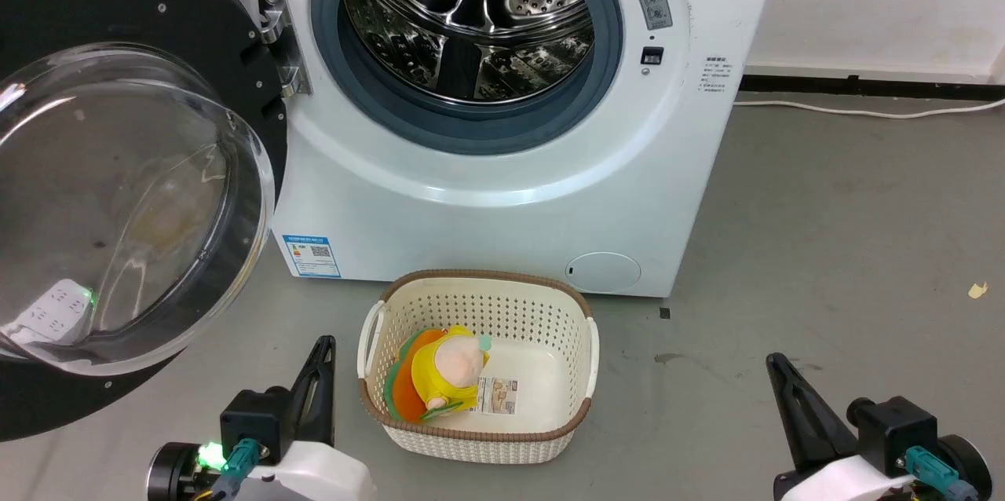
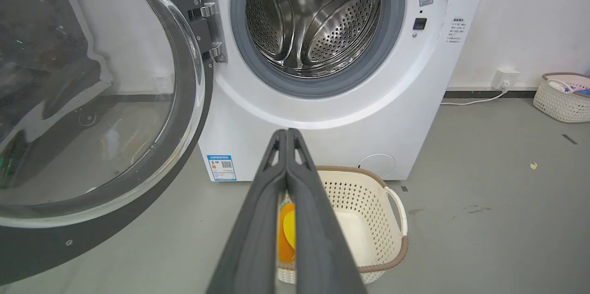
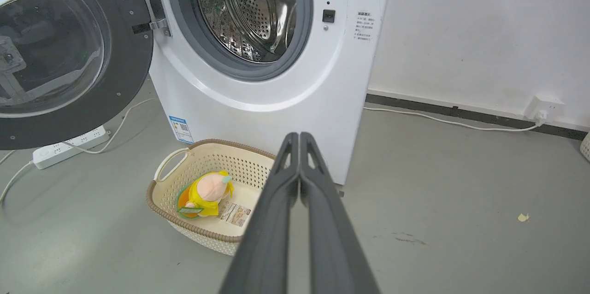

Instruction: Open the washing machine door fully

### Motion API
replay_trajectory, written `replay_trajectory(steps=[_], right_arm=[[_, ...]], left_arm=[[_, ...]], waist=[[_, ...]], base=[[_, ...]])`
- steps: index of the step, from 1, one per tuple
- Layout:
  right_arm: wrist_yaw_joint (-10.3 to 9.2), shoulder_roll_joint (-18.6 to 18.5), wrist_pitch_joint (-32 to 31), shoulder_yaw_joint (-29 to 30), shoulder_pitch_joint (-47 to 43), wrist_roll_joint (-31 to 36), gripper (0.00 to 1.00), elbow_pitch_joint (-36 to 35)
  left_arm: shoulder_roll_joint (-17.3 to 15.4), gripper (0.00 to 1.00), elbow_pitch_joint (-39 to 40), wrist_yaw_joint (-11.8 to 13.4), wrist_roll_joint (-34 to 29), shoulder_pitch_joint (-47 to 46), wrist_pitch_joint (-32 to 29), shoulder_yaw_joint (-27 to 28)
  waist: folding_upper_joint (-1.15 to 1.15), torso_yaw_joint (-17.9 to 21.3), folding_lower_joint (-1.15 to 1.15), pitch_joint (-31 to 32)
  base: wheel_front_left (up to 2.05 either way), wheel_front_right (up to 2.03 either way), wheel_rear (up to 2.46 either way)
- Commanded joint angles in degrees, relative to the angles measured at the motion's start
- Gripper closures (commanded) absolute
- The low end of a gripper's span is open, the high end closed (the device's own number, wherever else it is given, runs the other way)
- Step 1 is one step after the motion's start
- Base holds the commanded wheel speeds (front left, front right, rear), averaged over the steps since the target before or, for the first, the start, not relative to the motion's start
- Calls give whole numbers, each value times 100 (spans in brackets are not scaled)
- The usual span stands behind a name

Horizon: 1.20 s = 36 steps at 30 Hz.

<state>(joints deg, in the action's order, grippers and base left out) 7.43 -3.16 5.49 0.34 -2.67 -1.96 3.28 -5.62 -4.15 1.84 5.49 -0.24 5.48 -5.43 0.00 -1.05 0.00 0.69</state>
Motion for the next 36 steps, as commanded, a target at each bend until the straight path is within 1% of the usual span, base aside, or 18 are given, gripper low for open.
replay_trajectory(steps=[1,36], right_arm=[[4,19,-51,-10,122,26,100,-49],[5,26,-451,-29,238,163,100,-273]], left_arm=[[47,100,50,-18,-75,16,-52,47],[230,100,343,-151,-456,23,-451,446]], waist=[[0,4,0,-3],[0,85,0,-56]], base=[[0,0,0],[0,0,0]])
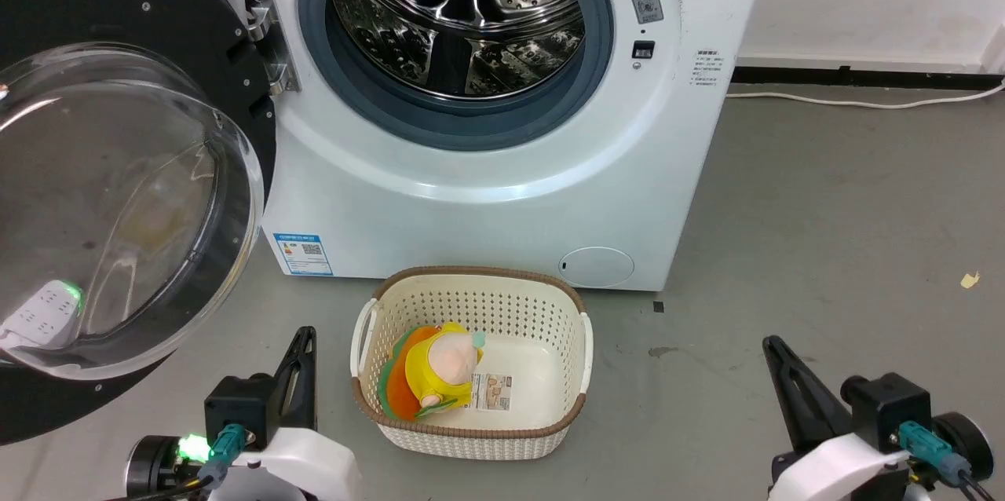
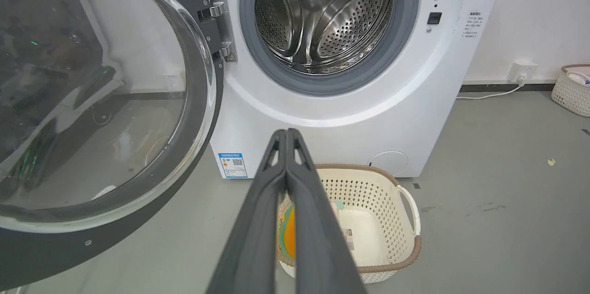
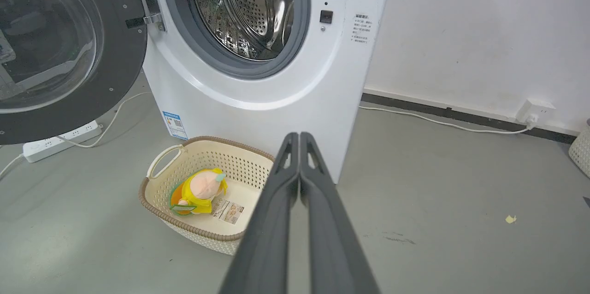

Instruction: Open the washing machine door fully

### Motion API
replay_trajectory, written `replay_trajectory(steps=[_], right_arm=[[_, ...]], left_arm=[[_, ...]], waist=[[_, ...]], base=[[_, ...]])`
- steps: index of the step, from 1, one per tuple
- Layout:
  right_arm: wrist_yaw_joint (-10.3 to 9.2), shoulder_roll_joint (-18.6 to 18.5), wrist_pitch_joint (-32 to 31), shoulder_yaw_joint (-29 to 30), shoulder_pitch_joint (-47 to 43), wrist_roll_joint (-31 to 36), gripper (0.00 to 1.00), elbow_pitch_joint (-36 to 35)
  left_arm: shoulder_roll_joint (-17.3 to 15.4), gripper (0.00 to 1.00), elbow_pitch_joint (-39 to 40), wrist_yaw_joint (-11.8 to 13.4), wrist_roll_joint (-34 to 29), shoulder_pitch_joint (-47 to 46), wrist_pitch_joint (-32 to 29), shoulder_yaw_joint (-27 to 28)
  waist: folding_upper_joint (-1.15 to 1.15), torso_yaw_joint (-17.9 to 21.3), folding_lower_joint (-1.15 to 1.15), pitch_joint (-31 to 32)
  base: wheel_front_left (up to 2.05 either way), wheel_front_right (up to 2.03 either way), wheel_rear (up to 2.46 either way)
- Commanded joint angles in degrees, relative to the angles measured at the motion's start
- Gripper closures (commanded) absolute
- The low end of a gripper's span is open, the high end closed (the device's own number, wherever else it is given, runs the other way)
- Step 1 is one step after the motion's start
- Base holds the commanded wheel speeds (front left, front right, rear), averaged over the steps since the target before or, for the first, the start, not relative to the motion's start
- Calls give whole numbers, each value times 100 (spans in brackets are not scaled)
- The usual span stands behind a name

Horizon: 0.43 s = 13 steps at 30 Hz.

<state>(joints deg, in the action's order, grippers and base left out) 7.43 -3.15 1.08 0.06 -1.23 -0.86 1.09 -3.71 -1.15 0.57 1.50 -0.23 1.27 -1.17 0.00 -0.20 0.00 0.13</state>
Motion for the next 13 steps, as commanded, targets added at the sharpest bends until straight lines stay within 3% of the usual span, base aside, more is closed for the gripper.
replay_trajectory(steps=[1,13], right_arm=[[5,25,-22,-2,98,57,100,-61],[6,27,-108,-6,123,86,100,-109]], left_arm=[[44,100,52,-28,-68,22,-41,32],[83,100,115,-57,-150,23,-127,117]], waist=[[0,3,0,-2],[0,20,0,-13]], base=[[0,0,0],[0,0,0]])
